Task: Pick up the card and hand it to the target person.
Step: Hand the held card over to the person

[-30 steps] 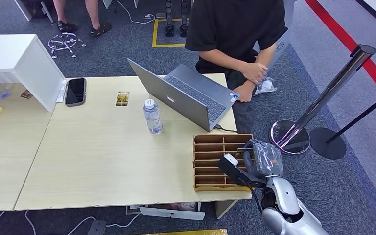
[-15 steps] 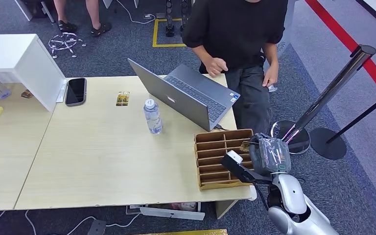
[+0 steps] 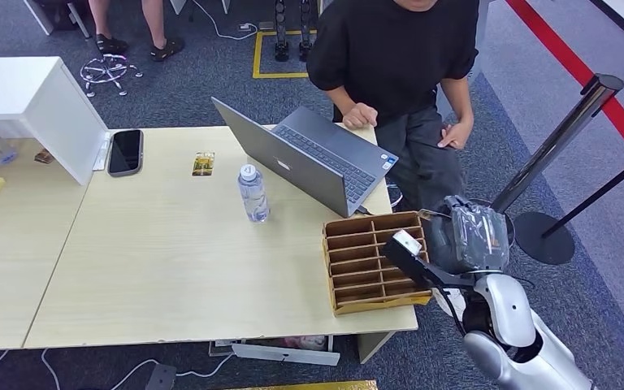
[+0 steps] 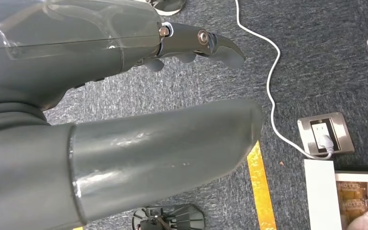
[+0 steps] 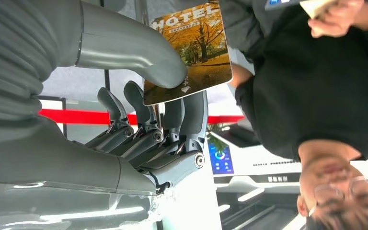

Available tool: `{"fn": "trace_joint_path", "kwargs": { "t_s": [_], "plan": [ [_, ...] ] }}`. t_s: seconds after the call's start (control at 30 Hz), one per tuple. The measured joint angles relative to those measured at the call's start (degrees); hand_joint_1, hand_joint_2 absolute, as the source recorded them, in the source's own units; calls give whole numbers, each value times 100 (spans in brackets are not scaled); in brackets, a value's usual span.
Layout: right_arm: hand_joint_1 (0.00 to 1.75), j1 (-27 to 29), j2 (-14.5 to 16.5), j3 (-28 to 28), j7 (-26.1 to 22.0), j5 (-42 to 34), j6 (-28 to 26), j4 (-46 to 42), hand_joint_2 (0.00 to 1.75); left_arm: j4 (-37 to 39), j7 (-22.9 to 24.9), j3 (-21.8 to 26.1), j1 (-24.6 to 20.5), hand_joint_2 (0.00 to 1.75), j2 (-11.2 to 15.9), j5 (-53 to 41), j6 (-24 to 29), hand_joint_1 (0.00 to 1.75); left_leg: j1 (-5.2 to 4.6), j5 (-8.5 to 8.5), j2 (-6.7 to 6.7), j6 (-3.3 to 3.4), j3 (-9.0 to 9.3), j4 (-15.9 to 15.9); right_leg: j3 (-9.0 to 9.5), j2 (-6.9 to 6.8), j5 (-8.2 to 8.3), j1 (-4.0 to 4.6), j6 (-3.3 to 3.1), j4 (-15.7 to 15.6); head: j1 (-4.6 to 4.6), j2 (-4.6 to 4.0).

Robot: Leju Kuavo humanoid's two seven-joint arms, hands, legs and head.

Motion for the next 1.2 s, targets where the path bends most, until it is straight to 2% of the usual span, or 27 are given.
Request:
{"fn": "trace_joint_path", "kwargs": {
  "t_s": [0.1, 0.27, 0.47, 0.7, 1.2],
  "plan": [
    [142, -48, -40, -72, 31, -30, 9, -52, 175, 0, 7, 0, -6, 0, 0, -30, -4, 0, 0, 0, 0, 0, 0, 0, 0, 0, 0, 0, 0, 0, 0, 0],
    [133, -177, -116, -232, 87, -102, -42, -91, 175, 0, 43, 0, -30, 0, 0, -88, -7, 0, -1, 0, 0, 0, -1, 0, 0, 0, 0, 0, 0, 0, 0, 0],
    [141, -318, -242, -518, 167, -104, -285, -42, 175, 0, 93, -2, -90, 0, -3, -150, -23, 0, -1, 0, 0, 0, -1, 1, 0, -1, 0, -1, 0, 0, 0, 0],
    [139, -323, -297, -745, 134, -163, -571, 311, 175, 0, 132, -2, -120, 0, -22, -195, -24, 0, -1, 0, 0, 0, -2, 1, -1, -1, 0, 0, 0, 0, 1, 0],
    [140, -304, -268, -768, 19, -28, -711, 1024, 175, 0, 189, -2, -138, 0, -37, -222, -21, 0, 0, 0, 0, 0, -2, 1, -1, -1, 0, 0, 0, 0, -1, 0]
  ]
}}
